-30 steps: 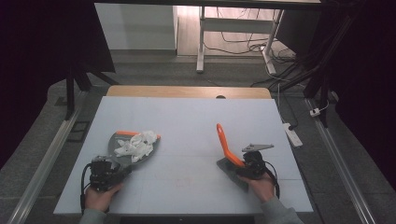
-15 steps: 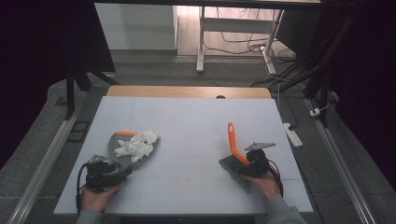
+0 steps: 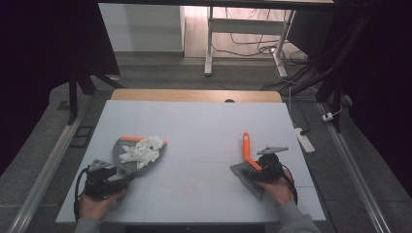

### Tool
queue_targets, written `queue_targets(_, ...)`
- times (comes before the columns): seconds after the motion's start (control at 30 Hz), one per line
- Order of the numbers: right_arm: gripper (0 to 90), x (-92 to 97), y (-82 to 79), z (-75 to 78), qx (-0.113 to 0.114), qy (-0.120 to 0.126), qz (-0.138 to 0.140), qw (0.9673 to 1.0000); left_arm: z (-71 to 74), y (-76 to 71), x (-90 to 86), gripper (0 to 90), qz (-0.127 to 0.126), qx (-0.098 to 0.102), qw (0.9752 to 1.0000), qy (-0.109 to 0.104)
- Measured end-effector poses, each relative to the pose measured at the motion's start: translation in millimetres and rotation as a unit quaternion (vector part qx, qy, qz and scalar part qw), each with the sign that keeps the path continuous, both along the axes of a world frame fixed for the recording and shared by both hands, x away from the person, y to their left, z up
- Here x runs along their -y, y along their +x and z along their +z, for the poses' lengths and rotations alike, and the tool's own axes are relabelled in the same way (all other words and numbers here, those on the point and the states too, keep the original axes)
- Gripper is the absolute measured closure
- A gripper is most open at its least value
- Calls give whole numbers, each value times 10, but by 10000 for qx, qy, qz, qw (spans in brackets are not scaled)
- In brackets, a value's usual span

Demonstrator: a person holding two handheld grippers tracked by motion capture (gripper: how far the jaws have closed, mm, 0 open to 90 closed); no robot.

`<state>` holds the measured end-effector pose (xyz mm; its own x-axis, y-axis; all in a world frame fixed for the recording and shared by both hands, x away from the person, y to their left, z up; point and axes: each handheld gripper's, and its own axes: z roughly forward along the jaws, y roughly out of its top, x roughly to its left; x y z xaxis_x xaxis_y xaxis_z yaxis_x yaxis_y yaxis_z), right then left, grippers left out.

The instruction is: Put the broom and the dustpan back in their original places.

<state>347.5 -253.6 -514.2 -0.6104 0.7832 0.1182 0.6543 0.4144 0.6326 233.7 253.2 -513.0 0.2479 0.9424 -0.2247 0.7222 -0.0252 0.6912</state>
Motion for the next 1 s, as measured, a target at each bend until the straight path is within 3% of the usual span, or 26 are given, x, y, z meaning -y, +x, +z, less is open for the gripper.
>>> queue_targets(0.1, 335, 12, -7, 16, 138, -94, -129, 9998, 19, -7, 3, 258, -51, 25, 10000, 39)
queue_targets(0.33, 352, 92, -44, 104, 462, 9, -239, 9986, 88, -16, 21, 259, -244, 175, 9995, 139)
queue_targets(0.5, 393, 88, -122, 177, 641, 171, 105, 9977, 126, 3, 53, 264, -579, 214, 9980, 114)
queue_targets(0.6, 403, 99, -171, 190, 678, 255, 363, 9967, 128, 31, 73, 272, -878, 240, 9958, 82)
queue_targets(0.73, 405, 152, -223, 185, 753, 249, 492, 9956, 109, 79, 98, 279, -1126, 175, 9934, 104)
queue_targets(1.0, 411, 196, -318, 202, 1017, 150, 661, 9925, 70, 123, 68, 279, -1240, 91, 9922, -68)
